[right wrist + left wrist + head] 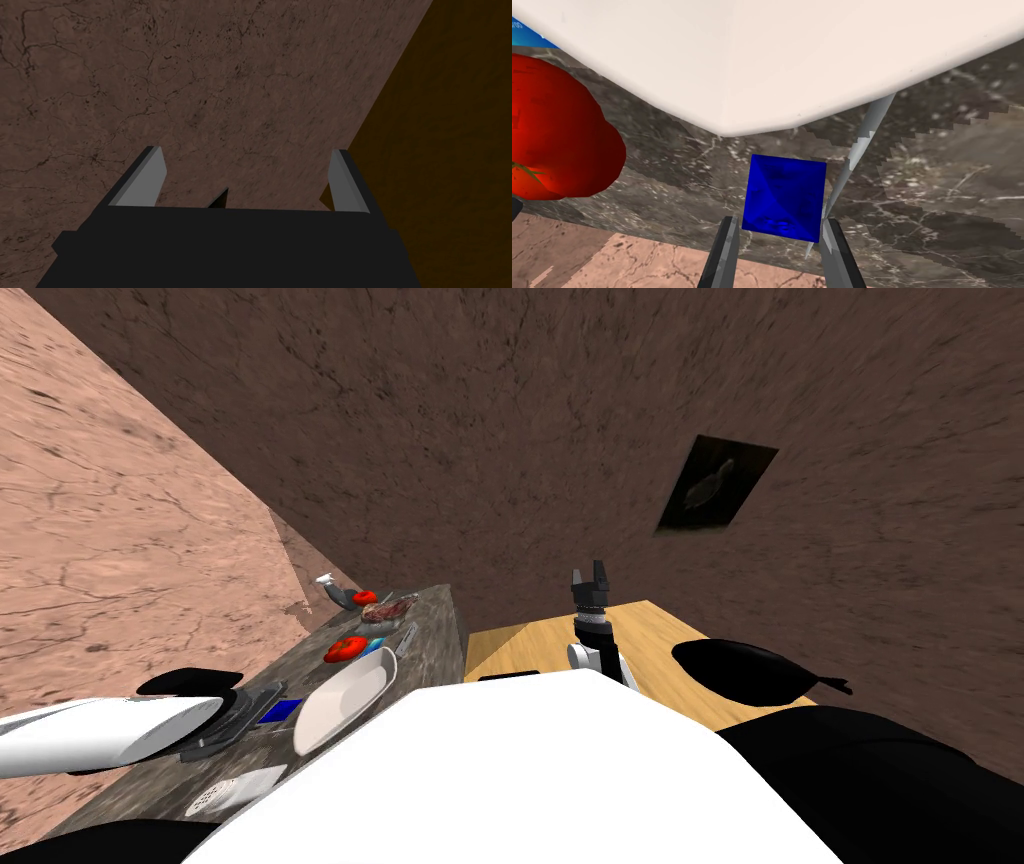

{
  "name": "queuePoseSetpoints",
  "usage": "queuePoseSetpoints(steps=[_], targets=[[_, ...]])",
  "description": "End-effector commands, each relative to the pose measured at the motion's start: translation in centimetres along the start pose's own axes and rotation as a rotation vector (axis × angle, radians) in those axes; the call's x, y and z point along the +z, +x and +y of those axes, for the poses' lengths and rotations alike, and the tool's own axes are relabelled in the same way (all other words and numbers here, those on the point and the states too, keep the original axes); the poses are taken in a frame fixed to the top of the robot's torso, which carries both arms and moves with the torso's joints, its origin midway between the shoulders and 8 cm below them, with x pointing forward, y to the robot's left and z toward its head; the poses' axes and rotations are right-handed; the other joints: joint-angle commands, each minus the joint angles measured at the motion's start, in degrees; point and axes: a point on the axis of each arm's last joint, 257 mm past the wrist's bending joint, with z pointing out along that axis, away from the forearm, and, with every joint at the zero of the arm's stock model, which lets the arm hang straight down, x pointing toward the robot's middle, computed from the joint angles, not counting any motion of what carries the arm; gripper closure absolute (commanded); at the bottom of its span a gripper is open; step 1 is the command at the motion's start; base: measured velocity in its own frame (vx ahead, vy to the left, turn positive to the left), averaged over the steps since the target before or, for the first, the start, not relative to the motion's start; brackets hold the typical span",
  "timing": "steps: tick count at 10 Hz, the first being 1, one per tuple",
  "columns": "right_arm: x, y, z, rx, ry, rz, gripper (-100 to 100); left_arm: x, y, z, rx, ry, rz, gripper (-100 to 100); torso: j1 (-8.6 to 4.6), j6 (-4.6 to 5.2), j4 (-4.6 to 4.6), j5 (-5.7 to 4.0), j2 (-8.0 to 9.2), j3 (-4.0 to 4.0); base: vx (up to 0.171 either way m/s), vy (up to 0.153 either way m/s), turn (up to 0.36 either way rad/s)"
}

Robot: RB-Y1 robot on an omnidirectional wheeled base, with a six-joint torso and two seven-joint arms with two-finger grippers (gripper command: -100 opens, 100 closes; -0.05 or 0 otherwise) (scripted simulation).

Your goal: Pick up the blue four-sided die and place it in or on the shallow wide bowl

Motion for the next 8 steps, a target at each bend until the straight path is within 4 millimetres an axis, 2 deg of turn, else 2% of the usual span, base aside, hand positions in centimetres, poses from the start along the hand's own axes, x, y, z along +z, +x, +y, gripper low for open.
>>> queuePoseSetpoints(steps=[1, 2, 4, 5, 8], targets=[[0.0, 0.0, 0.0, 0.000, 0.000, 0.000, 0, -0.1, -2.6, -0.2, 0.000, 0.005, -0.053, 100, 0.00, 0.00, 0.00, 0.00, 0.00, 0.00, -0.073, -0.119, -0.039], [0.0, 0.0, 0.0, 0.000, 0.000, 0.000, 0, -0.1, -2.6, -0.2, 0.000, 0.005, -0.053, 100, 0.08, 0.04, 0.01, 0.05, -0.02, -0.01, -0.052, -0.080, -0.028], [0.0, 0.0, 0.0, 0.000, 0.000, 0.000, 0, -0.5, -5.7, -0.3, 0.008, 0.006, -0.118, 100, 0.22, 0.03, 0.00, 0.08, -0.12, -0.06, -0.045, -0.095, -0.043], [0.0, 0.0, 0.0, 0.000, 0.000, 0.000, 0, -0.5, -6.0, -0.2, 0.005, 0.005, -0.122, 100, 0.13, 0.05, 0.00, 0.02, -0.12, -0.06, -0.047, -0.071, -0.010], [0.0, 0.0, 0.0, 0.000, 0.000, 0.000, 0, -1.4, -10.7, -0.1, 0.016, 0.003, -0.220, 100, 0.08, 0.05, -0.01, 0.04, -0.08, -0.04, -0.059, -0.116, -0.043]])
